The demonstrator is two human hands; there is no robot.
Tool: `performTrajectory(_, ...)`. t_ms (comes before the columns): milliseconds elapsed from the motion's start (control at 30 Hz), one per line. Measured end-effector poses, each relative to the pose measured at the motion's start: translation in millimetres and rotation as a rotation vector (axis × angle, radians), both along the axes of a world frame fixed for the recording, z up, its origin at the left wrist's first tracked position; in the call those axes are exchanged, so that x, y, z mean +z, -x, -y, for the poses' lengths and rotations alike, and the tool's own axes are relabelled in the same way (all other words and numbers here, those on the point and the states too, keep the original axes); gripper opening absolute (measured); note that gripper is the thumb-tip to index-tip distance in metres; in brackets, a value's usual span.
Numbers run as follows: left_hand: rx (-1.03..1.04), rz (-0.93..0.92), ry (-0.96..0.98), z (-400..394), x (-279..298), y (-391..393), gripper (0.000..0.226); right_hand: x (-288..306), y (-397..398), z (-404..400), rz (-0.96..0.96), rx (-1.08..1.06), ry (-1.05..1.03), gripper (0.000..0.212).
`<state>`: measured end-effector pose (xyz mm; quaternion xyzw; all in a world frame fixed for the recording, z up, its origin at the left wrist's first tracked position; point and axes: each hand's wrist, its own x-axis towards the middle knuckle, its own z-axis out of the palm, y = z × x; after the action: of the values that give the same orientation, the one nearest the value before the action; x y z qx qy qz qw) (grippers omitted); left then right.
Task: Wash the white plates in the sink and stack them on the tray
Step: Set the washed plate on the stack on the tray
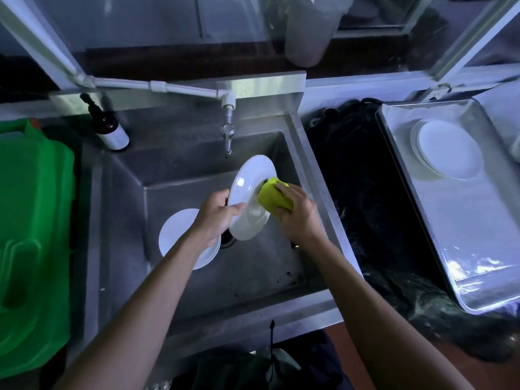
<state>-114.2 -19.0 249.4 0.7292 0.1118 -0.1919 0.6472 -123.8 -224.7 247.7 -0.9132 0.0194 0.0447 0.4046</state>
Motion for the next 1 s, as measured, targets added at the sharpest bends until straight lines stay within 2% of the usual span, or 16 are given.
performTrajectory(100, -0.143, 0.140, -0.252, 14.6, 9.3, -12.3, 0.021, 9.0, -4.2, 24.7, -0.002, -0.044, 0.028, 0.062)
performTrajectory(267, -0.313, 0.339, -0.465, 50.4, 25.3, -31.0, 0.028, 29.2, -10.5, 71.1, 0.064, -0.109, 0.033, 0.059)
performTrajectory(467, -0.372, 0.595, -0.595, 127.2, 53.1, -48.0, 0.043, 47.6, -14.7, 150.1, 0.135, -0.175, 0.035, 0.057)
performTrajectory(567, -0.465, 0.719, -0.693, 173.8, 63.9, -58.9, 0.026, 54.3, -12.2, 197.9, 0.121, -0.194, 0.043, 0.058)
performTrajectory(800, -0.576, 0.872, -0.867, 295.4, 83.5, -78.6, 0.060, 64.2, 2.2, 306.9, 0.118, -0.290, 0.005, 0.058)
performTrajectory(1000, -0.621, 1.039, -0.909, 391.8, 84.0, -95.7, 0.062, 58.0, 14.9, 385.2, 0.107, -0.361, -0.039, 0.052)
